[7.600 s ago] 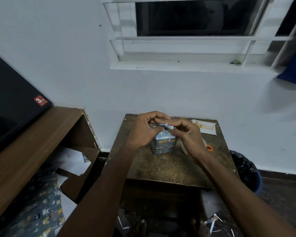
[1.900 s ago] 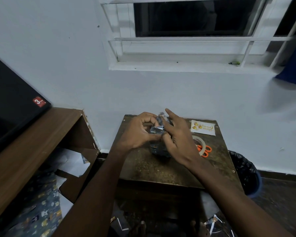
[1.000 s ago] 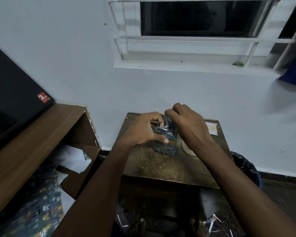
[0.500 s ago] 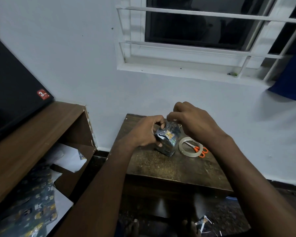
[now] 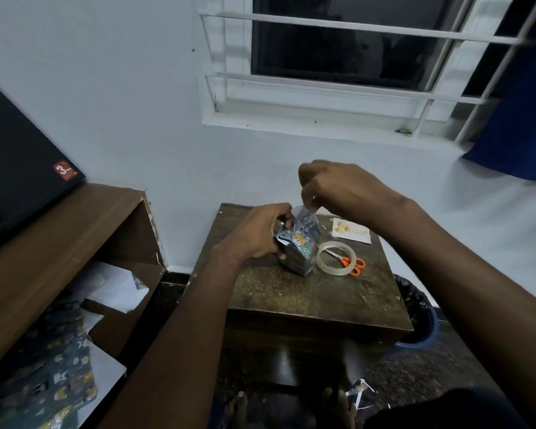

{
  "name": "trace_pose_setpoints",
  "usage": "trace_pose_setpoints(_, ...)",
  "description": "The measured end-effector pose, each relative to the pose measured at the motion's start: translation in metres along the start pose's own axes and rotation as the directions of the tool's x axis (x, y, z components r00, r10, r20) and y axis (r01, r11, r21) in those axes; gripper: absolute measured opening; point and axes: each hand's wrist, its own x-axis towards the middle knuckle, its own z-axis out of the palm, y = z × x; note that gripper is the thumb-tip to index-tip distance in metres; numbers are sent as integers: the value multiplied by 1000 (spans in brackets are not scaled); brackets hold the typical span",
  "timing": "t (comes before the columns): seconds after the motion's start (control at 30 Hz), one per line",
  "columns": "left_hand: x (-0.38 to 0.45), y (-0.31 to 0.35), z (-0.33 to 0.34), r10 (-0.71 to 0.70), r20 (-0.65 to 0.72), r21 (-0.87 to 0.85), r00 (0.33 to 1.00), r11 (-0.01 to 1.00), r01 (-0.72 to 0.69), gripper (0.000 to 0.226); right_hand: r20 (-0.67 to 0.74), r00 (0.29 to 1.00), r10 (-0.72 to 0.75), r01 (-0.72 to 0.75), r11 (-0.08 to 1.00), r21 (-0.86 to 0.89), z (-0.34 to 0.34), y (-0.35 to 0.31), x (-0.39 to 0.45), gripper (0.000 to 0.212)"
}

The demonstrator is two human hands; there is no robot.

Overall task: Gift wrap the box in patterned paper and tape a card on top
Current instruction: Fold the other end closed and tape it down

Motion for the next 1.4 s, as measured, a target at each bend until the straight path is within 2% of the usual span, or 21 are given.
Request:
trace_pose_setpoints(0.07,-1,-3,0,-23,5,-44,1000,999,24,64,-136,986,101,-86,989,117,-7,13,1,32)
trace_pose_setpoints(0.1,-2,-5,0,-31,-3,-67,1000,997,30,64,-216,957,195,-144,962,230,-9,18,-1,28)
trace_pose_setpoints(0.17,-4,-8,1,-40,-19,-90,999,995,38,66,-282,874,396,-224,843,489,-1,19,-10,20)
trace_pose_setpoints(0.23,-5,-9,4,-51,-15,-101,999,994,49,66,-198,823,533,-296,699,651,24,6,-28,18)
trace_pose_setpoints(0.33,-4,-7,7,-57,-25,-127,998,991,53,64,14,766,642,-398,458,795,70,-26,-55,14)
trace_pose_setpoints(0.37,-4,-6,7,-52,-32,-131,998,990,48,63,42,745,666,-407,403,820,82,-34,-58,13)
trace_pose_setpoints(0.43,-2,-7,8,-48,-23,-143,999,989,44,62,42,716,697,-398,358,845,97,-44,-58,8)
trace_pose_setpoints(0.53,-2,-7,10,-36,-28,-133,999,991,32,62,-8,691,723,-359,353,864,111,-47,-53,13)
trace_pose_setpoints(0.73,-2,-8,10,-7,-52,-123,999,992,1,62,-64,716,695,-324,412,851,125,-51,-38,17)
trace_pose_setpoints(0.87,-1,-12,11,-7,-59,-161,998,987,-3,63,-68,705,706,-272,358,893,128,-49,-34,23)
trace_pose_setpoints(1.23,-2,-3,10,-30,-33,-296,999,955,18,66,-14,753,658,-240,294,925,123,-42,-33,42)
trace_pose_setpoints(1.4,-2,8,0,-111,-20,-498,994,863,87,55,-15,766,642,-213,276,937,125,-40,-31,42)
